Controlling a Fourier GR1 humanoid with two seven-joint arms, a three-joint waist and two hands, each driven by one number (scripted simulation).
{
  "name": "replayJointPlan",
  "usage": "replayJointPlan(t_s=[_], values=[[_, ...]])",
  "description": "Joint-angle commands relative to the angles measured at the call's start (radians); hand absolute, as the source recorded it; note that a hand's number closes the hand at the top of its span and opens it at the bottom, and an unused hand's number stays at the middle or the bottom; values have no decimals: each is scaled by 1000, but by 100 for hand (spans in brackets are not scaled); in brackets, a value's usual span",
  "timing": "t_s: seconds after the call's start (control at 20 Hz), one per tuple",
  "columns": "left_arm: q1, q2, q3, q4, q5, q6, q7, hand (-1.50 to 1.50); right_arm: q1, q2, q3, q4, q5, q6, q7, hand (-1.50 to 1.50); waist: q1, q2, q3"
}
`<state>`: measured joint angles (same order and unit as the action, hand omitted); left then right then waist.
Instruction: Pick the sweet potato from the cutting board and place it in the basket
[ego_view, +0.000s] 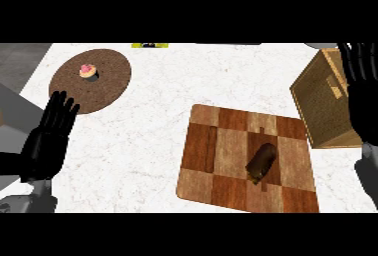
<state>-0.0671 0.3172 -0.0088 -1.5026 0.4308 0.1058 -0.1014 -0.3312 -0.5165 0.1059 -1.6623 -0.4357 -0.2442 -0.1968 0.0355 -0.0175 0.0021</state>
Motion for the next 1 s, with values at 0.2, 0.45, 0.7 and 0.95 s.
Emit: replayJointPlan(t_s=[0.2,0.45,0.7,0.95], values=[[-35,135,-76,59,-226,85,135,0,210,-1,17,126,32,-14,54,150,-69,25,2],[-105,135,-142,92,-252,65,279,0,173,181,308,69,408,-189,-207,-150,-39,20,-2],[-142,134,-145,144,-262,45,285,0,87,234,362,171,706,-519,64,-150,-43,16,-8],[-124,132,-146,119,-285,83,290,0,121,-5,357,248,885,-412,381,-150,-71,0,-21]])
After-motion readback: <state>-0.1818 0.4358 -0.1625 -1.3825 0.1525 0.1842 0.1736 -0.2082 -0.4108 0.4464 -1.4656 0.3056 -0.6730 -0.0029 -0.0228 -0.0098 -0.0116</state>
